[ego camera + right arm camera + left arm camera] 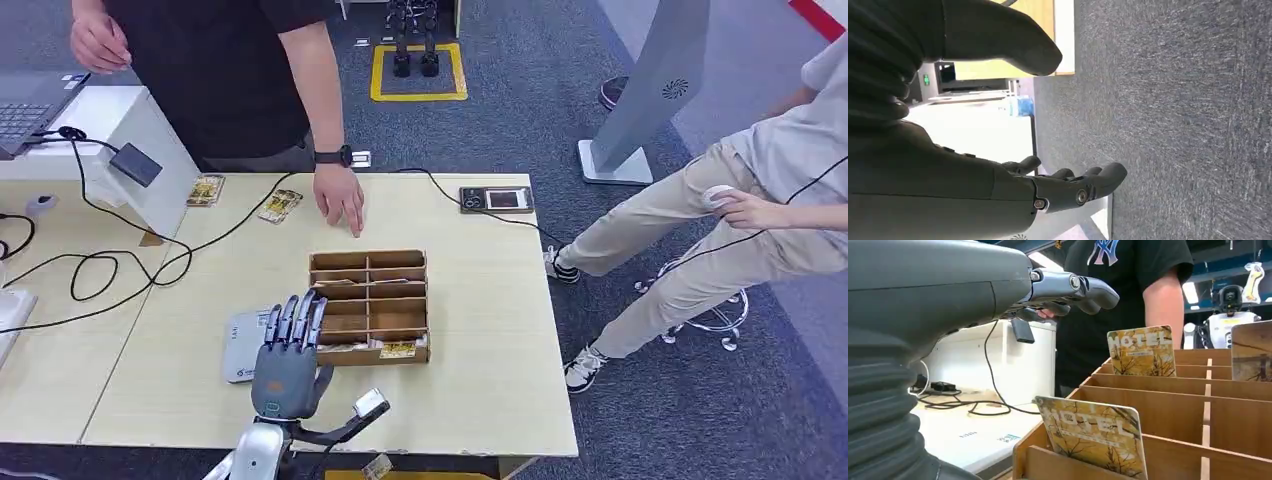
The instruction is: Pass the card to the sensor for recognition and then transmit it.
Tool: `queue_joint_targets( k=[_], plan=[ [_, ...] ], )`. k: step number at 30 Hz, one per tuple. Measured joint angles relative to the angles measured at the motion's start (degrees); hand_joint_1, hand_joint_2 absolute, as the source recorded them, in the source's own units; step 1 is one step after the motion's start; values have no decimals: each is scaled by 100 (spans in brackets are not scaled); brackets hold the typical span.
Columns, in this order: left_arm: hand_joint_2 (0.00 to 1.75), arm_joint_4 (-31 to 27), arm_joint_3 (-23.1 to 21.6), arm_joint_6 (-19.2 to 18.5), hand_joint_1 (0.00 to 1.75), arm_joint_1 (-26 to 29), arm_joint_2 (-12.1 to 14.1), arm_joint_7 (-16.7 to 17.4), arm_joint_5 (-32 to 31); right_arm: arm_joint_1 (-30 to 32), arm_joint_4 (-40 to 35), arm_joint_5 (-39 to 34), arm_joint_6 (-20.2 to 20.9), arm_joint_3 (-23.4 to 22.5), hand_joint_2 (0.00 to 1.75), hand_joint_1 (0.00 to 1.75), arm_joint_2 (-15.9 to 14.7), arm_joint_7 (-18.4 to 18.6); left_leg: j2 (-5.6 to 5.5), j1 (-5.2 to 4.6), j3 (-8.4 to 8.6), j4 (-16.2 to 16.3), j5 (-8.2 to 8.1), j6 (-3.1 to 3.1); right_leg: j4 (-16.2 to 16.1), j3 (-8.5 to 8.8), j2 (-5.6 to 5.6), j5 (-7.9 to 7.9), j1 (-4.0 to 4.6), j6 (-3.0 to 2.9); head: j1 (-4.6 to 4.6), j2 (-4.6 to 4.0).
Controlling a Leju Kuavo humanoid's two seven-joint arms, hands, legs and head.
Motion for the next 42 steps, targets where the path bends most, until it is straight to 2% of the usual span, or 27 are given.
queue_joint_targets(
  k=[7,15,30,36,42],
  plan=[
    [175,18,0,0,0,-6,0,-11,0,1,0,-15,0,0,175,0,0,-24,0,0,0,0,0,0,0,0,0,0,0,0,0,0],
    [175,13,0,0,0,-4,0,-225,0,1,0,-15,-2,0,175,0,0,-50,0,0,0,0,0,0,0,0,0,0,0,0,0,0],
    [175,-352,0,4,0,95,-2,-867,0,1,0,-17,-7,20,175,0,0,-50,0,0,0,0,0,0,0,0,-1,0,0,0,2,0],
    [175,-465,37,4,0,171,-31,-1259,0,1,0,-15,-7,24,175,0,0,-50,0,0,-1,0,0,0,0,0,-1,0,0,0,2,0],
    [175,-468,70,4,0,209,-39,-1344,0,1,0,-15,-7,26,175,0,0,-50,-1,0,-1,0,0,0,0,0,-1,0,0,0,2,0]
  ],
)
